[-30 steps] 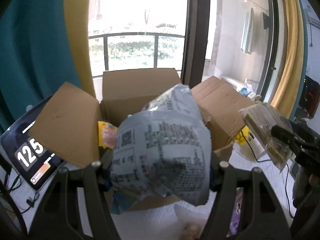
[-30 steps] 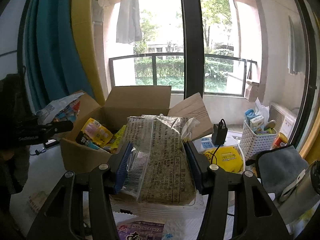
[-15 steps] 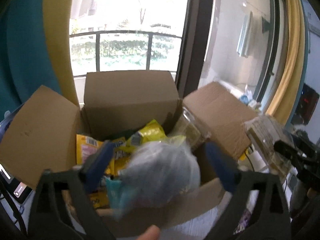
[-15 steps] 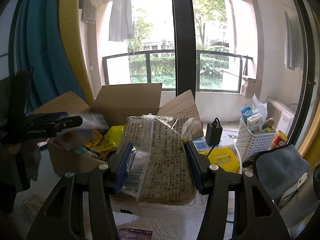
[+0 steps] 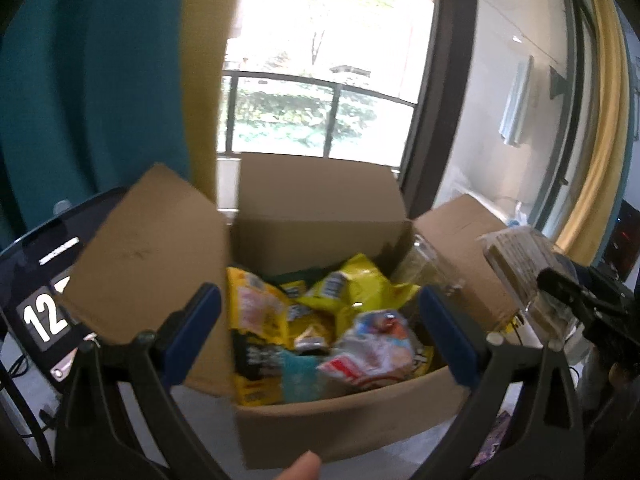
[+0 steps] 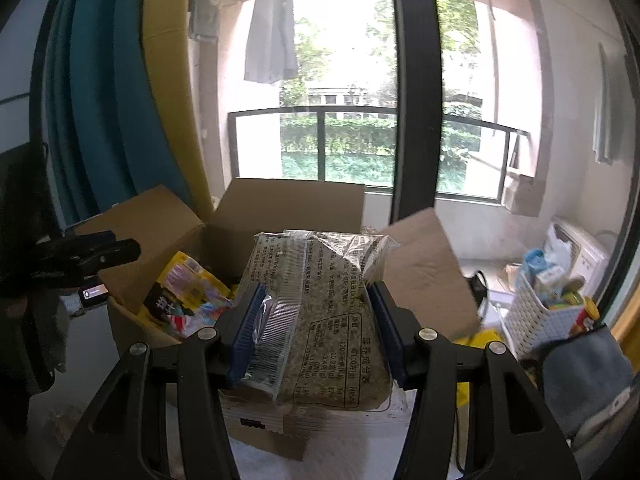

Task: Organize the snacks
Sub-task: 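Lift both held packages and carry them over the cardboard box, then open both tools to drop the white bag and cracker pack into the box, then withdraw both tools from the box toward the remaining snacks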

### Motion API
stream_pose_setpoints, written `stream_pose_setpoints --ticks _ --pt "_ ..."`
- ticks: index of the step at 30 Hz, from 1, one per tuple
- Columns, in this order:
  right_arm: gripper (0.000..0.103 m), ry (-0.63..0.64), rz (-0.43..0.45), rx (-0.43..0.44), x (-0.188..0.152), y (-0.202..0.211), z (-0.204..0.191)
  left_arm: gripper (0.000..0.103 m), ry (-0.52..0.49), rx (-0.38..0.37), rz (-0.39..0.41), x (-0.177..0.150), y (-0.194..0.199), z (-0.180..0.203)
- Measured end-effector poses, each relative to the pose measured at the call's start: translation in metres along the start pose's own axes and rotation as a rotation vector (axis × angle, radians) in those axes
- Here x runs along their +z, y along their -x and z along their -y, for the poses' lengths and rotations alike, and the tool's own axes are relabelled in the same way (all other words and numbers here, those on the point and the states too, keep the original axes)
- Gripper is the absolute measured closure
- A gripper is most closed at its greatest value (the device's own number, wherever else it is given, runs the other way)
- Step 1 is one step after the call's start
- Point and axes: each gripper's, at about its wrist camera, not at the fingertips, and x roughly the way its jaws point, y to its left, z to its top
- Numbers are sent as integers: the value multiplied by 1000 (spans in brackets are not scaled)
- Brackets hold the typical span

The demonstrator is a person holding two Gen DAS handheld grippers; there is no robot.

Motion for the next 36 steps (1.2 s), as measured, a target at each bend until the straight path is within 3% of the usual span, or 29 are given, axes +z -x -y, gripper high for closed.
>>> stream_pose_setpoints --ticks 14,18,20,36 --pt "45 21 13 21 31 -51 -29 3 69 56 46 3 13 -52" --pt "21 2 25 -15 37 -60 -28 3 79 58 51 3 16 -60" --pt "15 4 37 -30 38 -58 -28 3 81 58 54 3 18 -61" --pt "15 8 49 -66 29 -8 -32 3 69 27 85 -2 58 -49"
